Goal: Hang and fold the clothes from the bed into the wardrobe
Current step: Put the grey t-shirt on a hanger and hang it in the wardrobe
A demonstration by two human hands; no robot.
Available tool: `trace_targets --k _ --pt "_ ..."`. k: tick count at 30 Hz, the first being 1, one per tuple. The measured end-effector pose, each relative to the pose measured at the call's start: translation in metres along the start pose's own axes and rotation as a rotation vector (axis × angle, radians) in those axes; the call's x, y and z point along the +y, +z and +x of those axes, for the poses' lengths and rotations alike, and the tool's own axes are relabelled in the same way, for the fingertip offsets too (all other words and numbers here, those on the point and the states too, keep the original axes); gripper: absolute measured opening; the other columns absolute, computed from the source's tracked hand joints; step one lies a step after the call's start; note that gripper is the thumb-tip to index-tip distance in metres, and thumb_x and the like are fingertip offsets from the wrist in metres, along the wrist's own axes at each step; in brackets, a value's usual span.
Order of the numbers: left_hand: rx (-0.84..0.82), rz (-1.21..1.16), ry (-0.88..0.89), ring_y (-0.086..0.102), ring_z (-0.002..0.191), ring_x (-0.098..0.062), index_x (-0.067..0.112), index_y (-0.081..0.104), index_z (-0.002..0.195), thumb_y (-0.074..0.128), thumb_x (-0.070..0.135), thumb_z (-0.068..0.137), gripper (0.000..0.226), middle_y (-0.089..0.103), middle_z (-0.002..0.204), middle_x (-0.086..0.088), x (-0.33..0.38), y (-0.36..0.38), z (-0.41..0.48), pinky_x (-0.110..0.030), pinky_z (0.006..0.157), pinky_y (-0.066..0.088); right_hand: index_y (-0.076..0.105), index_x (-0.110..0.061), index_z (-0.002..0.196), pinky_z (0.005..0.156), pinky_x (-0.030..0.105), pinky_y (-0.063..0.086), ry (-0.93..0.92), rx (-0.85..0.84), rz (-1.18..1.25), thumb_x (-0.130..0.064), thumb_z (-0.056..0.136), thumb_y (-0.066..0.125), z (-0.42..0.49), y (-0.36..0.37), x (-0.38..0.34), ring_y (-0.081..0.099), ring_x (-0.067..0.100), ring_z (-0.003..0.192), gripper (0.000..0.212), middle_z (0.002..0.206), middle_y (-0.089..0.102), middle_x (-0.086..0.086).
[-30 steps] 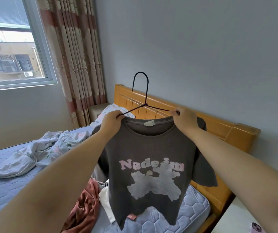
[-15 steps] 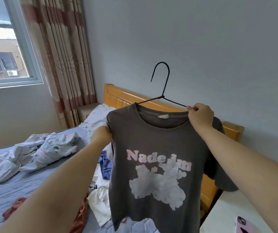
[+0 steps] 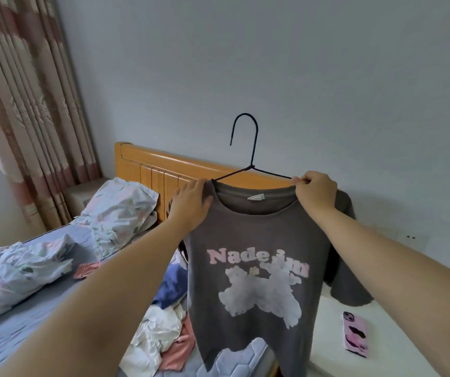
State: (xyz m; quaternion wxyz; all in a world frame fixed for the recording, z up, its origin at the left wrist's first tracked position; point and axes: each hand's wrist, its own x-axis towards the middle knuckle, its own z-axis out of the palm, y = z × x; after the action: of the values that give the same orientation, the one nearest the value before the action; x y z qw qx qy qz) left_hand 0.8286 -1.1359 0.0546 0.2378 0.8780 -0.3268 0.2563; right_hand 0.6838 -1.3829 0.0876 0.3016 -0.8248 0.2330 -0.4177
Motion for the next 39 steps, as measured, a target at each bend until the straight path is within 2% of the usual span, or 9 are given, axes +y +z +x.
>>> trace_targets --k 2,4,7,16,21,25,31,37,39 --pt "-0.001 -0.081 -0.011 0.057 0.099 -0.032 0.013 0.059 0.111 0.046 0.026 0.097 0.023 0.063 0.105 -0.009 0.003 -0.003 0.006 -0.037 0.082 0.04 0.06 -0.008 0.068 0.067 0.025 0.034 0.007 0.031 -0.035 -0.027 0.092 0.059 -0.014 -0.008 -0.002 0.054 0.021 0.067 0.03 0.061 0.055 -0.002" --pt "-0.079 -0.241 -0.068 0.059 0.087 -0.029 0.013 0.063 0.097 0.046 0.024 0.098 0.021 0.064 0.089 -0.006 0.007 -0.008 0.011 -0.032 0.069 0.039 0.059 -0.008 0.068 0.074 0.026 0.034 -0.008 0.094 -0.107 -0.028 0.092 0.059 -0.028 -0.02 -0.006 0.053 0.021 0.065 0.031 0.061 0.056 -0.001" --pt "-0.127 -0.298 -0.086 0.058 0.08 -0.03 0.01 0.064 0.091 0.047 0.023 0.098 0.022 0.061 0.081 -0.007 0.02 -0.021 0.011 -0.033 0.063 0.04 0.057 -0.013 0.068 0.086 0.036 0.035 -0.055 0.156 -0.244 -0.029 0.093 0.057 -0.046 -0.044 -0.019 0.054 0.022 0.067 0.029 0.064 0.057 -0.002" --pt "-0.191 -0.327 0.15 0.055 0.08 -0.029 0.013 0.065 0.096 0.047 0.025 0.098 0.022 0.066 0.093 -0.011 0.095 -0.04 -0.032 -0.032 0.061 0.035 0.055 -0.011 0.075 0.084 0.039 0.04 0.18 0.251 -0.486 -0.031 0.096 0.052 -0.147 -0.148 -0.036 0.054 0.025 0.074 0.029 0.072 0.057 0.001" --pt "-0.281 -0.393 0.333 0.059 0.094 -0.035 0.011 0.065 0.104 0.046 0.024 0.098 0.023 0.066 0.101 -0.014 0.156 -0.035 -0.066 -0.033 0.065 0.037 0.054 -0.012 0.073 0.068 0.033 0.039 0.341 0.275 -0.59 -0.035 0.095 0.051 -0.214 -0.217 -0.04 0.054 0.023 0.073 0.032 0.069 0.054 -0.002" --pt "-0.323 -0.377 0.553 0.059 0.093 -0.036 0.013 0.059 0.106 0.041 0.023 0.1 0.021 0.065 0.104 -0.014 0.229 -0.038 -0.101 -0.035 0.066 0.039 0.054 -0.012 0.072 0.068 0.034 0.043 0.501 0.34 -0.678 -0.036 0.095 0.05 -0.273 -0.289 -0.047 0.055 0.025 0.076 0.033 0.073 0.056 0.001" --pt "-0.44 -0.524 0.733 0.059 0.096 -0.035 0.018 0.056 0.115 0.041 0.011 0.096 0.025 0.064 0.11 -0.01 0.328 -0.057 -0.16 -0.037 0.078 0.045 0.046 -0.016 0.061 0.057 0.03 0.03 0.663 0.471 -0.776 -0.033 0.094 0.053 -0.35 -0.375 -0.062 0.05 0.022 0.07 0.037 0.065 0.05 -0.004" --pt "-0.497 -0.688 0.926 0.055 0.084 -0.028 0.014 0.055 0.084 0.04 0.023 0.099 0.022 0.059 0.087 -0.003 0.383 -0.087 -0.198 -0.031 0.067 0.034 0.048 -0.013 0.058 0.057 0.029 0.032 0.767 0.515 -0.792 -0.029 0.091 0.057 -0.393 -0.422 -0.076 0.05 0.022 0.066 0.038 0.06 0.05 0.0" --pt "-0.522 -0.717 0.953 0.051 0.079 -0.024 0.014 0.054 0.083 0.04 0.022 0.099 0.024 0.059 0.085 -0.002 0.398 -0.097 -0.213 -0.032 0.068 0.034 0.046 -0.014 0.056 0.052 0.028 0.029 0.787 0.537 -0.799 -0.029 0.091 0.058 -0.41 -0.435 -0.079 0.048 0.018 0.061 0.039 0.058 0.048 -0.001"
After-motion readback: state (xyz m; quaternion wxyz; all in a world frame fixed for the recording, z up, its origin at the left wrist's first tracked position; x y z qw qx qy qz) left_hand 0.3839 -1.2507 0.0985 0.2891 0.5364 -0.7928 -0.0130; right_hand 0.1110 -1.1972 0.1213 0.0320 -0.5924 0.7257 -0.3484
